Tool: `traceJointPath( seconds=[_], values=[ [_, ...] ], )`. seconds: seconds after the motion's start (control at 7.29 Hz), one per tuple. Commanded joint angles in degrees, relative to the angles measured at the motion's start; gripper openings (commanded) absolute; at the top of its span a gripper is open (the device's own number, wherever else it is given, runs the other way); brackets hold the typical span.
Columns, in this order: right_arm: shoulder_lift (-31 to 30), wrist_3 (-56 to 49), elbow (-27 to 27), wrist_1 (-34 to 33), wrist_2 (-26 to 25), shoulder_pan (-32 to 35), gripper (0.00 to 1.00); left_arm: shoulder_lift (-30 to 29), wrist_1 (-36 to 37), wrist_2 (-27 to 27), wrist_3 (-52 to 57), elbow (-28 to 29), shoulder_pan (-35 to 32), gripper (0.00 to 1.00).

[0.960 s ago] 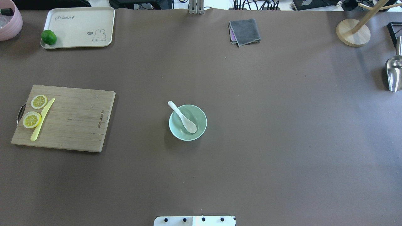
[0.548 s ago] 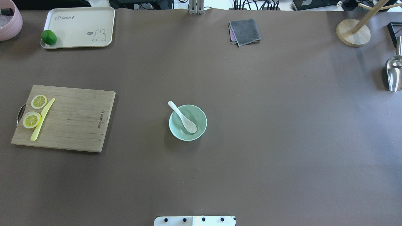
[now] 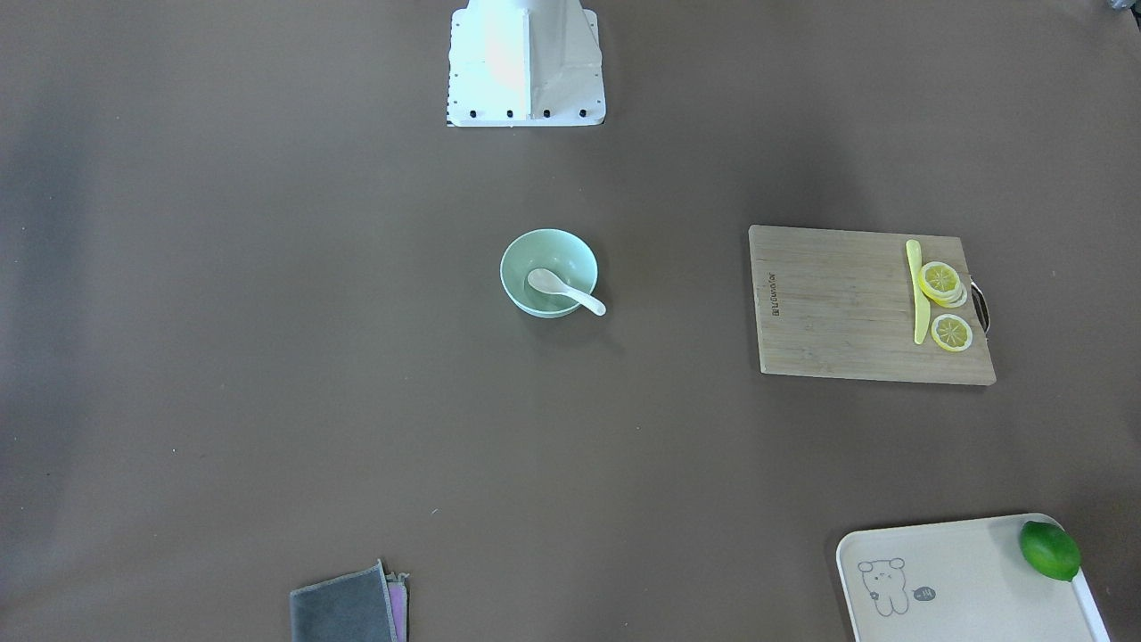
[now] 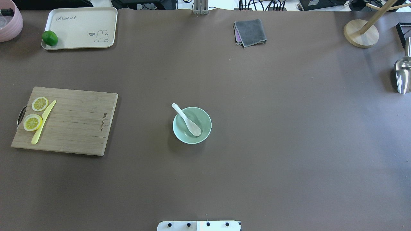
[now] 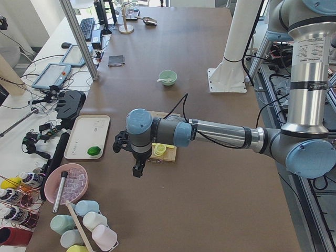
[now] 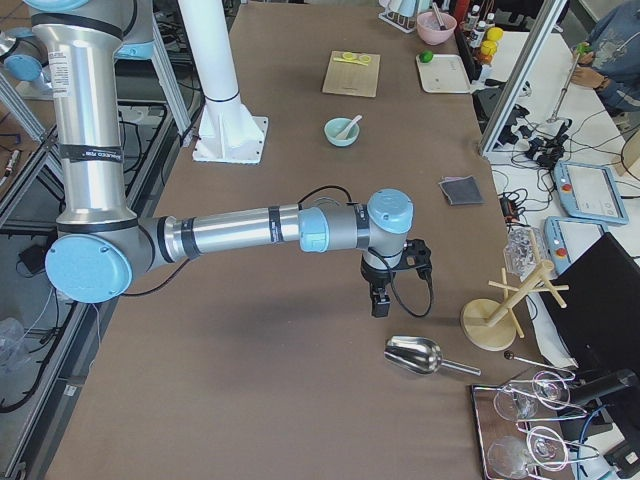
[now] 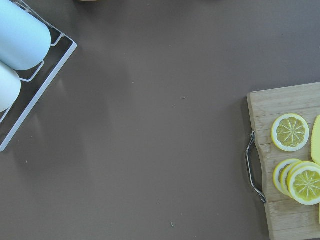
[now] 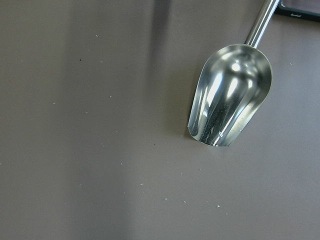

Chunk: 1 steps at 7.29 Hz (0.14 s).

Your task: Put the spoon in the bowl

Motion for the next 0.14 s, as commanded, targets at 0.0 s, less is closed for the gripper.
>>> traceJointPath(
  seconds=[0.0],
  values=[
    [1.4, 0.1, -0.7, -0.2, 0.1, 0.0, 1.0, 0.6, 0.1, 0.1, 0.0, 0.2, -0.1, 0.98]
  ],
)
